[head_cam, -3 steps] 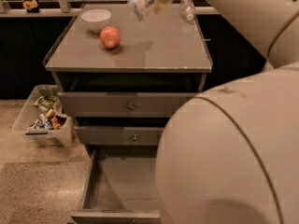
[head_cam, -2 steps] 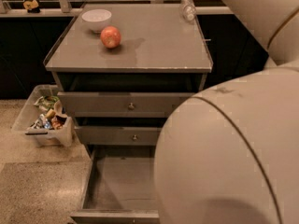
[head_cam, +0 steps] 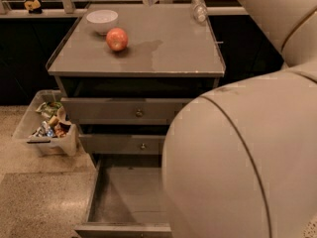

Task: Pick blue plastic bottle from bottom drawer and place on counter

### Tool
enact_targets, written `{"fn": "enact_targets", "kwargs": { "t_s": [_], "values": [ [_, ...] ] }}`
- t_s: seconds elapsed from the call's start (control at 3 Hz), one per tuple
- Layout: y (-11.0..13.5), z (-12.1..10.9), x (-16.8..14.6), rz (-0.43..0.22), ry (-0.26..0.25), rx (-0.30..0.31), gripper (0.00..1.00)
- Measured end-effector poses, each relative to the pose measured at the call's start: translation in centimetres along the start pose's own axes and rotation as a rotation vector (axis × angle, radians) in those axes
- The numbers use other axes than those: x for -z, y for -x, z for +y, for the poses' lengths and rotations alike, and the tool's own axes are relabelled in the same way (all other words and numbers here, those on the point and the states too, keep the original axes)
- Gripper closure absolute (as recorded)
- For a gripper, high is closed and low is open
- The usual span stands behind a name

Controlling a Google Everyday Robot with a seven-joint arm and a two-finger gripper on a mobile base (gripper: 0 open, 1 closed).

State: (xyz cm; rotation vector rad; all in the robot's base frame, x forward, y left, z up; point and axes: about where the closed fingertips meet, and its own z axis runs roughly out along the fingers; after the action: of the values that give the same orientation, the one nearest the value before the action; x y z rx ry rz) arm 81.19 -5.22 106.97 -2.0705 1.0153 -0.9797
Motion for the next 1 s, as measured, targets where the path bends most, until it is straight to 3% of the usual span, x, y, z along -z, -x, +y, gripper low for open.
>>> {"fn": "enact_targets", "kwargs": {
  "t_s": [0.33, 0.67, 1.0],
  "values": [
    [-2.8, 4.3, -2.7, -0.03, 0.07, -0.05, 1.0],
    [-3.0, 8.7, -5.6, -0.113, 0.152, -0.09, 1.0],
    [-0.6, 11.8, -7.3, -0.223, 0.223, -0.109, 1.0]
  ]
}}
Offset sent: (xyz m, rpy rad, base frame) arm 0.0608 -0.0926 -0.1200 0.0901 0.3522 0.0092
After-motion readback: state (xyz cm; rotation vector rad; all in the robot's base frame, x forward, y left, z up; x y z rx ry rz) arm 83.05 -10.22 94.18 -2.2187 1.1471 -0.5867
